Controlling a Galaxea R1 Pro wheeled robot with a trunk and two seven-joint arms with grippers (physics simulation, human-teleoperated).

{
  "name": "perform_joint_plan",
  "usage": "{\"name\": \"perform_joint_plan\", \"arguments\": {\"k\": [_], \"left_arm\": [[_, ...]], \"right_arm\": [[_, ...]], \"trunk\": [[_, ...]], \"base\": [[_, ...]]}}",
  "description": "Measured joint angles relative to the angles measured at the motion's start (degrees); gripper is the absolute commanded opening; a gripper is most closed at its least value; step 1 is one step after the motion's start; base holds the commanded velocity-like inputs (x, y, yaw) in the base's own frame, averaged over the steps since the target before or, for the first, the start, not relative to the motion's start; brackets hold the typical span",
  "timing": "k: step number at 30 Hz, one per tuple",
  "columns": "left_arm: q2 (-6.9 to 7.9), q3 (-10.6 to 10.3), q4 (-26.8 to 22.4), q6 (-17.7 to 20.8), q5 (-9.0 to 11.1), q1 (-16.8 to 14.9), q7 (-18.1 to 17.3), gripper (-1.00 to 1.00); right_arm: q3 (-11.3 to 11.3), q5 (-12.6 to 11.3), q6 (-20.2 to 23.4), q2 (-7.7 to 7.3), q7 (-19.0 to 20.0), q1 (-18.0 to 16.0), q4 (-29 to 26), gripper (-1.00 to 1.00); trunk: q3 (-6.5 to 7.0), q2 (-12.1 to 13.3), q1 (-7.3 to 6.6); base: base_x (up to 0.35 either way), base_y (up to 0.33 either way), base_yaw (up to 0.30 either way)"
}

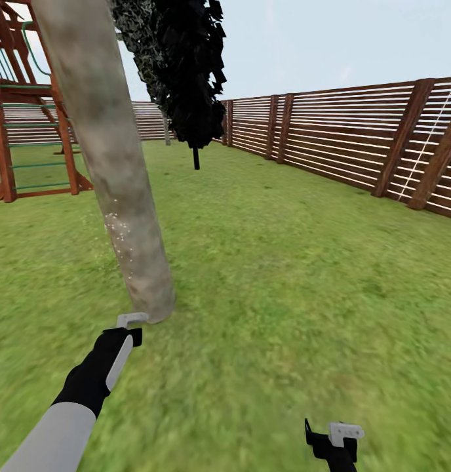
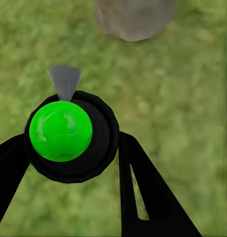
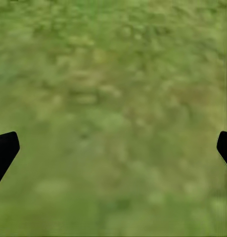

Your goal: In the garden, pick up the pesticide atomizer on the floor and spray pesticide onto both trees until each tree trunk is fully covered.

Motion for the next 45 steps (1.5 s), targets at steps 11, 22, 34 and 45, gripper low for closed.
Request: {"name": "perform_joint_plan", "arguments": {"k": [11,22,34,45], "left_arm": [[-0.14,-0.01,0.02,-0.06,-0.03,0.0,0.0,-1.0],[0.0,-0.01,0.09,-0.07,0.0,0.0,0.0,-1.0],[-0.34,-0.06,0.09,-0.07,0.01,0.0,0.0,-1.0],[-0.46,-0.1,0.09,-0.07,0.14,0.0,0.0,-1.0]], "right_arm": [[0.0,0.08,0.0,0.09,0.01,0.0,0.03,1.0],[0.0,0.09,0.09,0.09,0.05,0.02,0.09,1.0],[0.0,0.09,0.09,0.09,0.09,0.0,0.09,1.0],[0.0,0.07,0.08,0.09,0.09,0.03,0.0,1.0]], "trunk": [[0.0,0.0,0.0],[0.0,0.0,0.0],[0.0,0.0,0.0],[0.0,0.0,0.0]], "base": [[0.151,-0.242,0.164],[0.143,-0.245,0.277],[0.14,-0.247,0.277],[0.118,-0.257,0.221]]}}
